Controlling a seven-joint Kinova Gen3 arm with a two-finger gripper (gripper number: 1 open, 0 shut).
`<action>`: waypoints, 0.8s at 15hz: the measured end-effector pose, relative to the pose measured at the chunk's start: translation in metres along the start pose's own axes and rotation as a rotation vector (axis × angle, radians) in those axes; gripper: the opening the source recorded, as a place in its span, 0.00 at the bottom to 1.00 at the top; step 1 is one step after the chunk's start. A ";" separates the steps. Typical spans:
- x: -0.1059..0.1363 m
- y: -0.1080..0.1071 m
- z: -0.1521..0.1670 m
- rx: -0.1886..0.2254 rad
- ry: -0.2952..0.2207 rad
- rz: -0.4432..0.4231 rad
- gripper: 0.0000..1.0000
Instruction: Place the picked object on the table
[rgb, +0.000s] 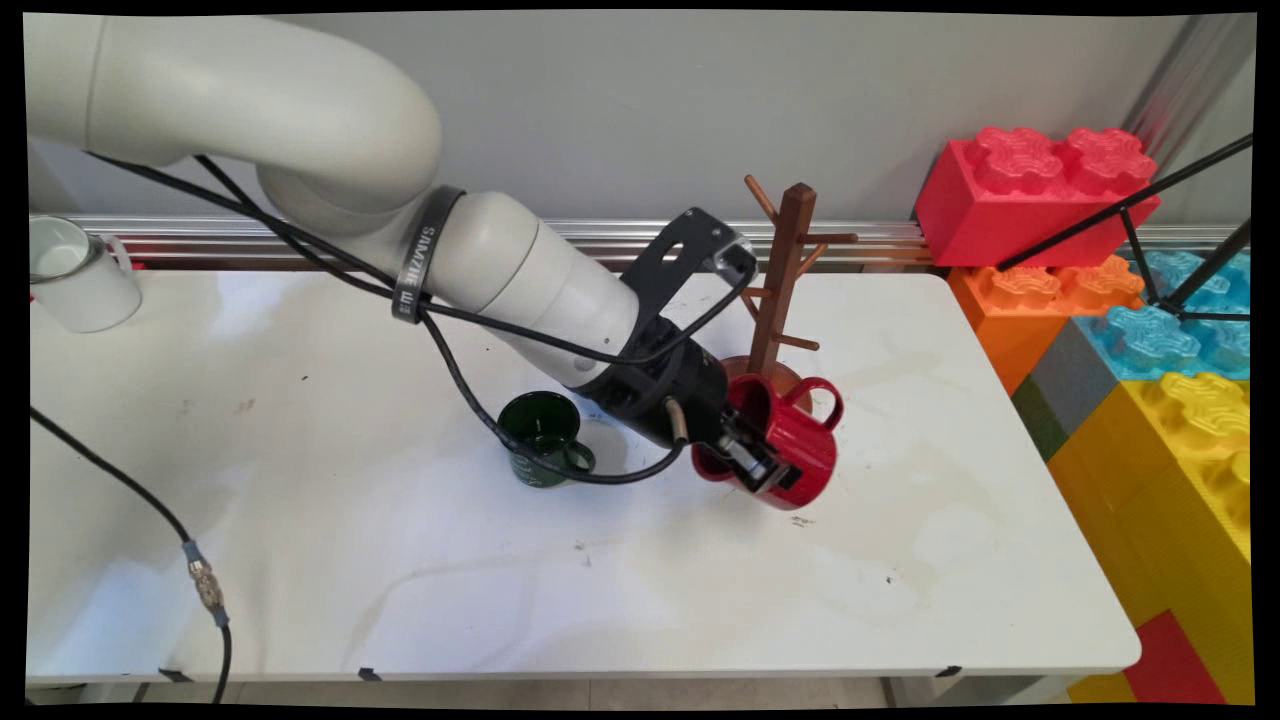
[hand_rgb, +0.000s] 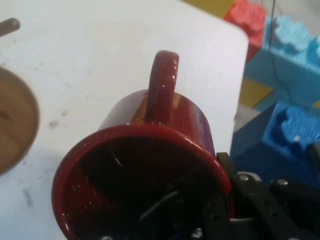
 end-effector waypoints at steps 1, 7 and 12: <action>0.001 0.000 -0.001 0.012 -0.021 0.020 0.00; 0.009 0.004 0.003 0.080 -0.145 0.122 0.00; 0.011 0.003 0.014 0.170 -0.300 0.198 0.00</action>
